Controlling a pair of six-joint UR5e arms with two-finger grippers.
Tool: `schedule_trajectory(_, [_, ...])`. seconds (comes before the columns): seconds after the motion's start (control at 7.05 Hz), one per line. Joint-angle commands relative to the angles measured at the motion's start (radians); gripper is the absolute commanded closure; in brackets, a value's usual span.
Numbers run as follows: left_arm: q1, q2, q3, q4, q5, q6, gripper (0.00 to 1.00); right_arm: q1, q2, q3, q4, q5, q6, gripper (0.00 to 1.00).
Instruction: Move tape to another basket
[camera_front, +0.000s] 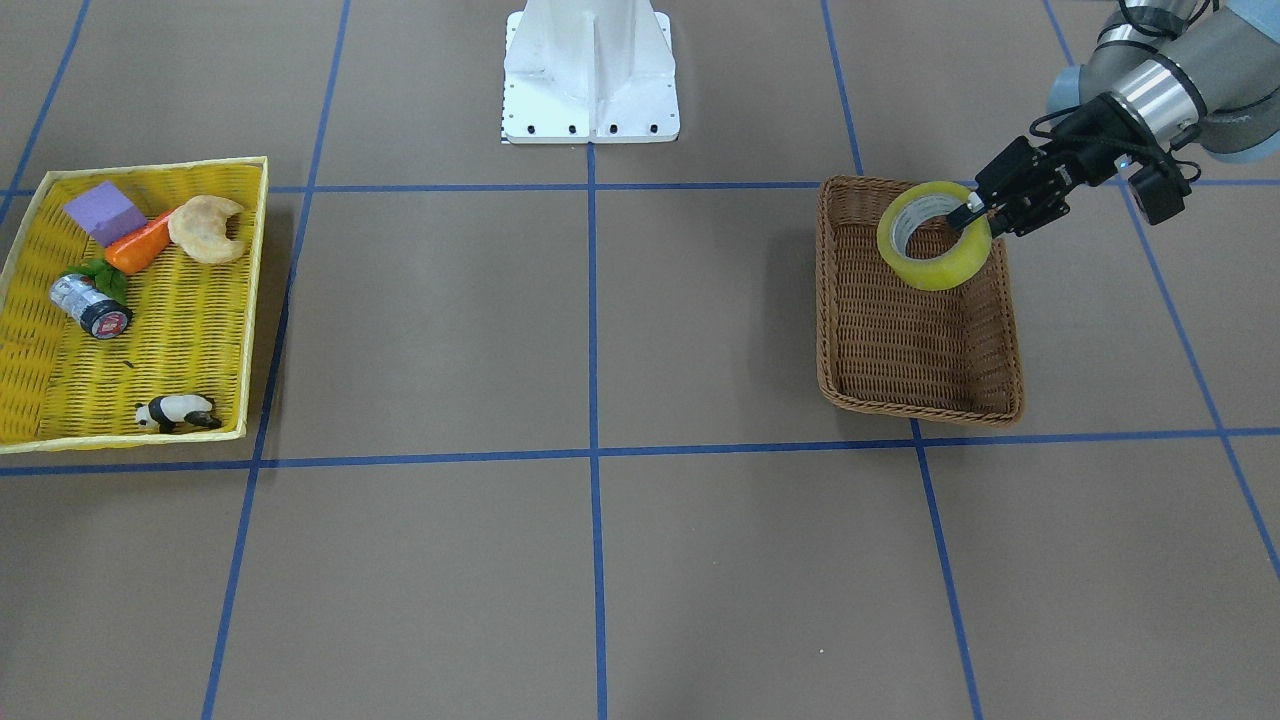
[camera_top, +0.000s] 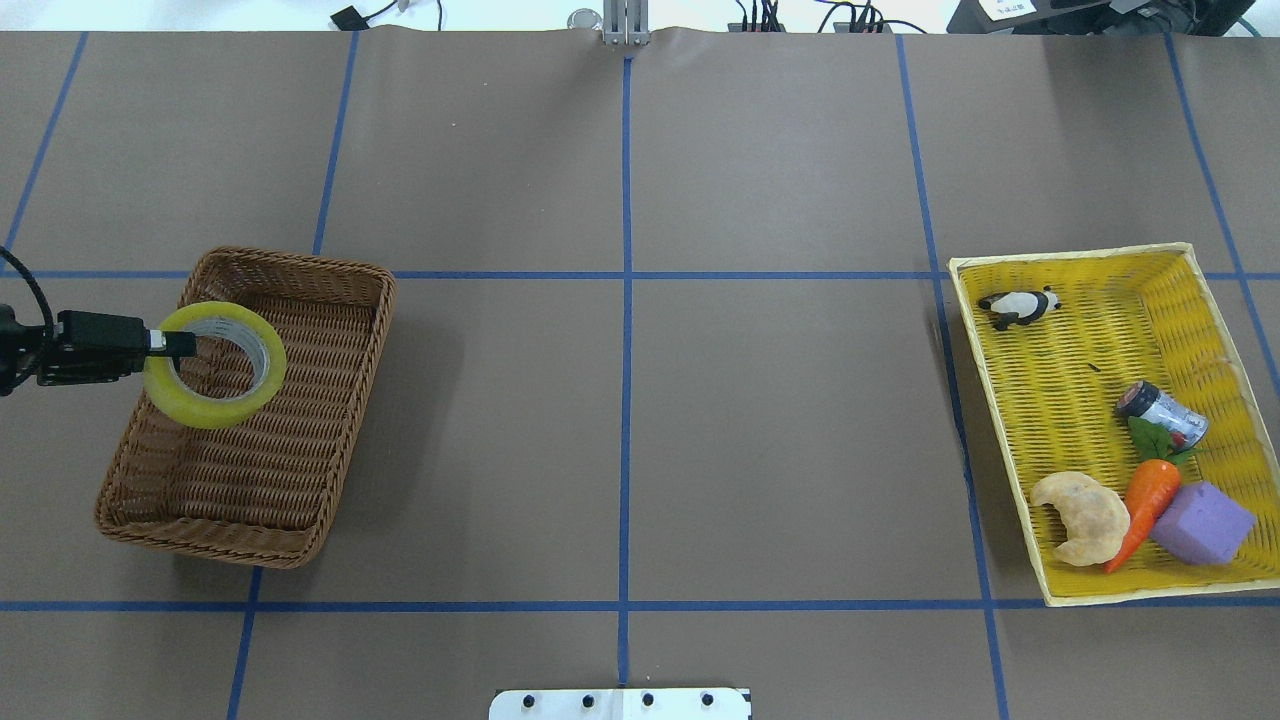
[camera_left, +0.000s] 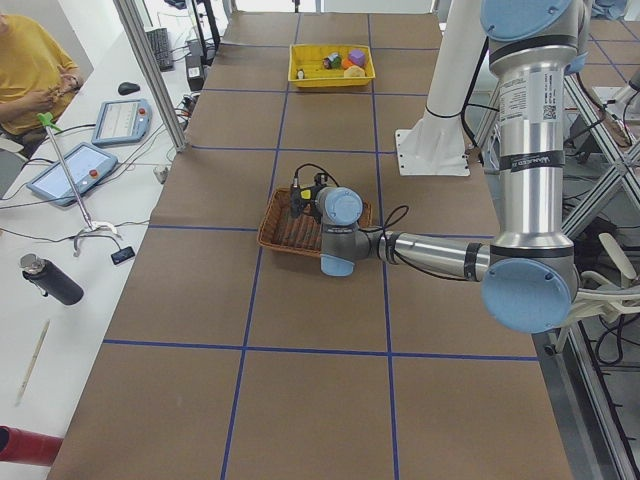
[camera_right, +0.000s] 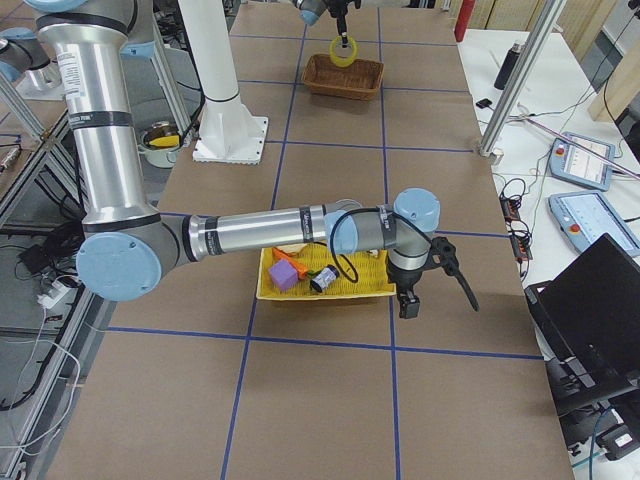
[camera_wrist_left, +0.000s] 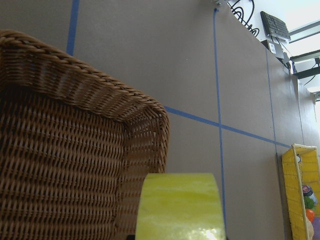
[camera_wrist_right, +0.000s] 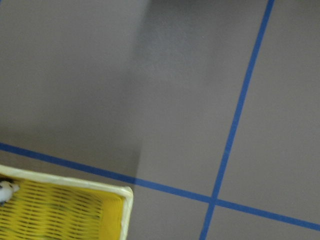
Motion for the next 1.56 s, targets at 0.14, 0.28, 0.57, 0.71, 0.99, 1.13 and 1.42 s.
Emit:
schedule_trajectory(0.14, [0.005,-0.013,0.067,-0.018,0.007,0.004,1.00,0.072,-0.096,0.047,-0.032,0.025,-0.019,0.00])
schedule_trajectory(0.28, [0.005,-0.033,0.094,-0.020,0.007,0.007,1.00,0.072,-0.096,0.045,-0.032,0.025,-0.019,0.00])
schedule_trajectory(0.57, [0.007,-0.044,0.125,-0.024,0.009,0.013,0.99,0.072,-0.098,0.045,-0.032,0.022,-0.019,0.00])
schedule_trajectory(0.71, [0.007,-0.042,0.151,-0.032,0.009,0.062,0.79,0.070,-0.098,0.044,-0.032,0.022,-0.019,0.00])
schedule_trajectory(0.99, [0.004,-0.040,0.222,-0.035,0.009,0.225,0.12,0.070,-0.096,0.044,-0.032,0.022,-0.019,0.00])
schedule_trajectory(1.13, [-0.007,-0.033,0.217,-0.037,0.006,0.228,0.02,0.070,-0.095,0.045,-0.032,0.022,-0.018,0.00])
schedule_trajectory(1.42, [-0.153,-0.024,0.245,-0.023,-0.047,0.353,0.01,0.070,-0.090,0.044,-0.032,0.022,-0.016,0.00])
